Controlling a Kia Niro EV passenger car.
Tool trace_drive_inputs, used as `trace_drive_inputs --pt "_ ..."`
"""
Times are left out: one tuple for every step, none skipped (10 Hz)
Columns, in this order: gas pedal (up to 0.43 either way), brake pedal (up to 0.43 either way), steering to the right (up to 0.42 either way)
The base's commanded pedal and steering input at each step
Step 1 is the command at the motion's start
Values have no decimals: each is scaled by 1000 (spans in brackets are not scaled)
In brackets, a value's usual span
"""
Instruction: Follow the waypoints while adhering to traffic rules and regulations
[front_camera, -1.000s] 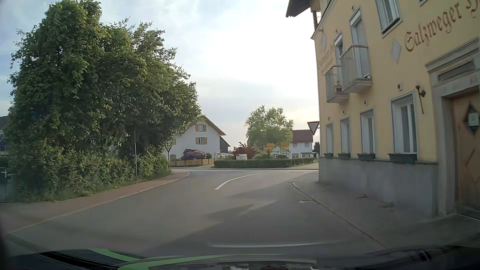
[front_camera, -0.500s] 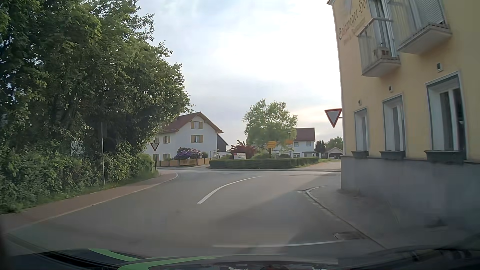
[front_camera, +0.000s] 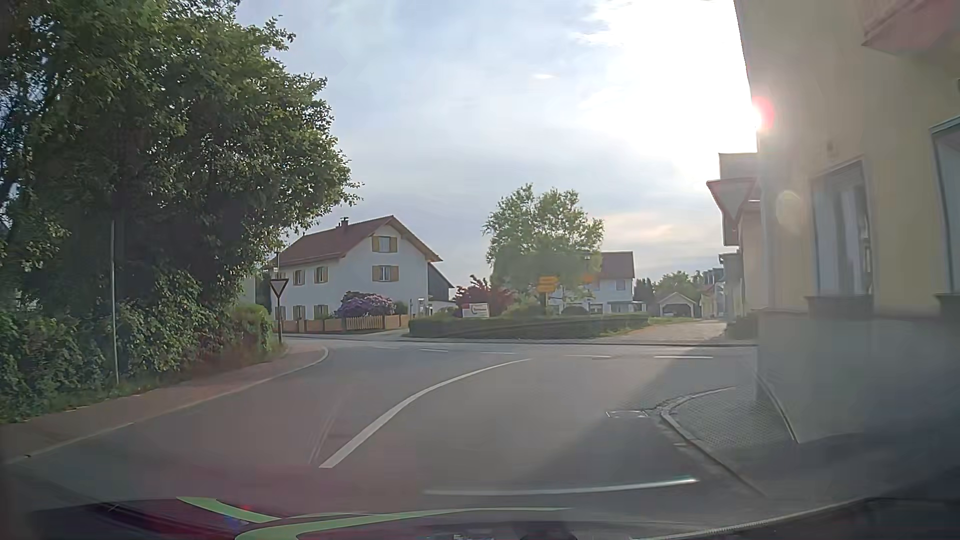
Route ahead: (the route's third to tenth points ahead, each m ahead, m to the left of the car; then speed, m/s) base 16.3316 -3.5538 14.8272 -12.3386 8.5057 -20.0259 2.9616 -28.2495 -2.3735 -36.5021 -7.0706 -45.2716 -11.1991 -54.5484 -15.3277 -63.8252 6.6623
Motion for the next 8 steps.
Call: trace_drive_inputs --pt "0 280 11" --pt "0 287 18" --pt "0 287 25" --pt "0 293 36" --pt "0 299 48" --pt "0 299 60" --pt "0 299 77" --pt "0 299 101"
